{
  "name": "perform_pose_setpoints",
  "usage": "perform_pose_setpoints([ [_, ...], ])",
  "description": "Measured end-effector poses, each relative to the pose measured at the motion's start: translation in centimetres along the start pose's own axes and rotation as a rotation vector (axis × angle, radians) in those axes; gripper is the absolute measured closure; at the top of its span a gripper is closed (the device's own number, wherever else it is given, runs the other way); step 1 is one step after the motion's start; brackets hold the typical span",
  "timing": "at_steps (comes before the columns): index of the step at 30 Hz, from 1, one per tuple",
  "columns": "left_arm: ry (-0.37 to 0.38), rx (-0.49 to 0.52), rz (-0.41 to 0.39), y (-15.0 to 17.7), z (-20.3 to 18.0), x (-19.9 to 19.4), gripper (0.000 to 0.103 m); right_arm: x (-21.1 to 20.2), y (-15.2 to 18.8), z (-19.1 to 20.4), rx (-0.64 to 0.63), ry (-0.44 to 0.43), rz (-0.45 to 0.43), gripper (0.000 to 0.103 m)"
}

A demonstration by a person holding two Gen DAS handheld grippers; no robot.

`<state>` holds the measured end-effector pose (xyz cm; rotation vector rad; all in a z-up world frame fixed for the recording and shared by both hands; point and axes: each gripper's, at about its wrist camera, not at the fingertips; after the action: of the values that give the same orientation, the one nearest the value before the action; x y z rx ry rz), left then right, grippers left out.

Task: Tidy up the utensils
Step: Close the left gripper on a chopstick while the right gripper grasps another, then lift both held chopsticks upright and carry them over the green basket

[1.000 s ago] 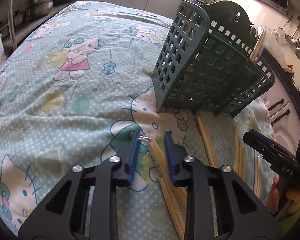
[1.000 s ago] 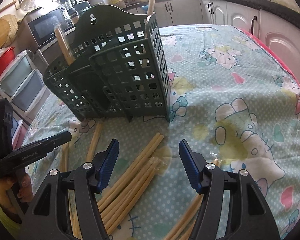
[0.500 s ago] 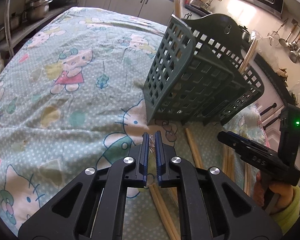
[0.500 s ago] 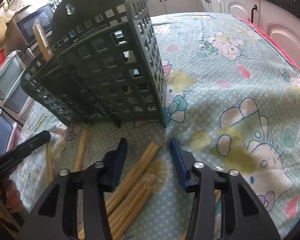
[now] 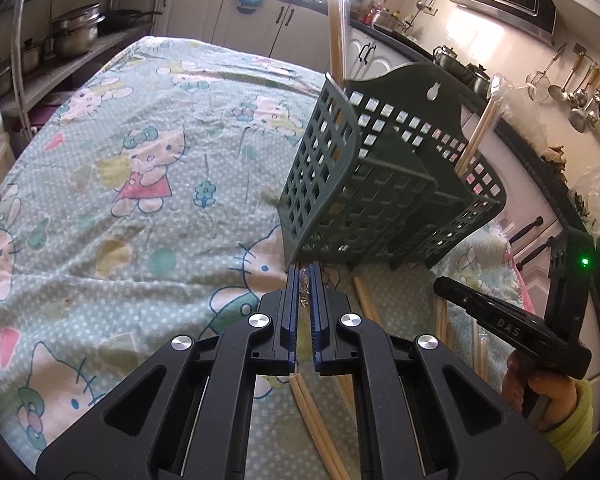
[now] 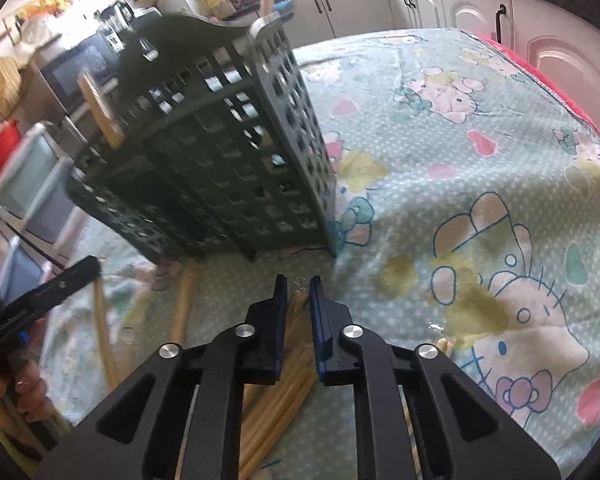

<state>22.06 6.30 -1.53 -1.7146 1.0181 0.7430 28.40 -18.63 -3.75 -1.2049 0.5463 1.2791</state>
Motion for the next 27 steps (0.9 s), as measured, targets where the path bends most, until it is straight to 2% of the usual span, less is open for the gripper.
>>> perform_pose_setpoints([
  [10, 0.008, 0.022, -0.058, -0.4, -1.1, -2.5, 0.101, -4.7, 0.9, 1.5, -0.048, -0.135, -0.102, 0.096],
  [27, 0.032, 0.146, -0.148, -2.1, -5.7, -7.1, 0.101, -11.8, 0.2, 5.0, -0.201, -0.138, -0.259, 0.097],
])
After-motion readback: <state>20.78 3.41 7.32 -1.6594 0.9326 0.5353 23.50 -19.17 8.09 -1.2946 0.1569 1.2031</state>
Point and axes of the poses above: each gripper's, at about its wrist camera, not at the fingertips, and x roughly the way its jaws point, z to its left, y to its underside, and after that the axes turned 14 degrees about z, right-handed
